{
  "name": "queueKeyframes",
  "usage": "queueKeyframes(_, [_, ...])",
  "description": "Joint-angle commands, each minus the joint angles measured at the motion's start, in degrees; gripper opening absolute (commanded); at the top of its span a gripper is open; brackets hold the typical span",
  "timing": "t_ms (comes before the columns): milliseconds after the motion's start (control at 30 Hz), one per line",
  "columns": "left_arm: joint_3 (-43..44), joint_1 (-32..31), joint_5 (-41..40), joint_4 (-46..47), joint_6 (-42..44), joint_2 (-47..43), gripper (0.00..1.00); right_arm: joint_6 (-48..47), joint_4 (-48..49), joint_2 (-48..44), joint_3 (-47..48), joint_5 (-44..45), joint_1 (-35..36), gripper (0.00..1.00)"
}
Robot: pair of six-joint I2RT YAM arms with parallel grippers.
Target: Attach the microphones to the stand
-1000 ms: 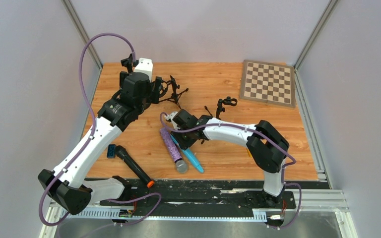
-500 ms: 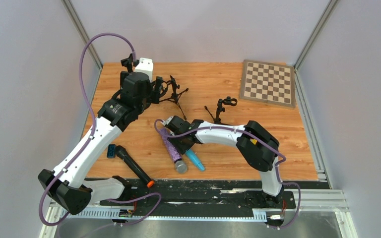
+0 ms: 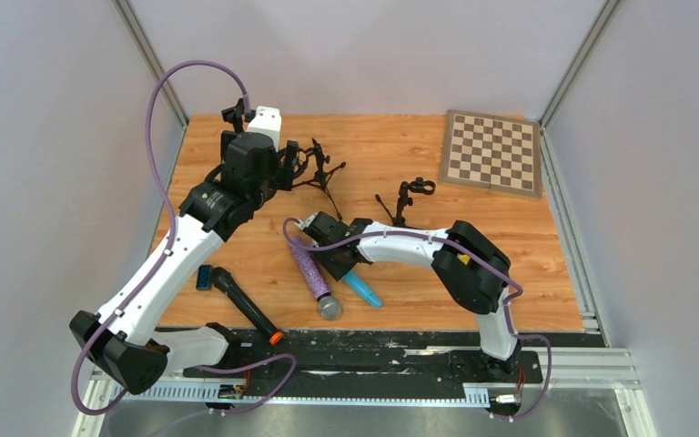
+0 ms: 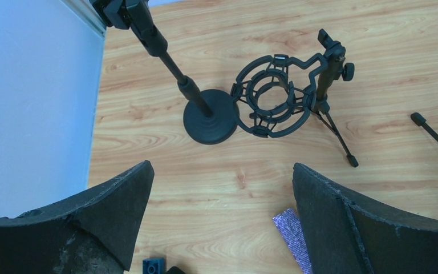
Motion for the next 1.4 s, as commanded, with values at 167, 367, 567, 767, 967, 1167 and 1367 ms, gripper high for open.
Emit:
queueKeyframes(167, [-0.2, -0.2, 0.0, 2.2, 0.5, -1.8, 1.0, 1.0, 0.1, -3.3, 1.5, 3.0, 0.1, 0.0])
queueKeyframes(367, [-0.5, -0.3, -0.1, 2.5, 0.4, -2.2, 1.0, 2.2, 1.8, -8.4, -0.2, 5.8, 0.2, 0.0])
queueKeyframes(567, [-0.6, -0.3, -0.5, 2.6, 0.4, -2.6, 1.0, 3.3, 5.5, -15.3, -4.0, 8.3, 0.2, 0.0])
queueKeyframes(767, [-1.3, -0.2, -1.0, 3.7, 0.2, -3.8, 1.0, 3.0, 9.9, -23.1, -9.1, 8.7, 0.1, 0.0])
queueKeyframes(967, [-2.9, -0.3, -0.6, 5.7, 0.6, -5.6, 1.0, 2.7, 15.6, -32.1, -15.2, 7.1, -0.3, 0.0])
queueKeyframes(1167, [-2.5, -0.3, 2.7, 5.1, 0.6, -4.5, 1.0, 2.2, 20.5, -39.2, -19.1, 1.3, -3.2, 0.0])
queueKeyframes(1367, [-2.3, -0.3, 7.8, 4.9, 0.3, -3.4, 1.0, 1.7, 26.6, -47.2, -24.2, -8.5, -8.2, 0.0])
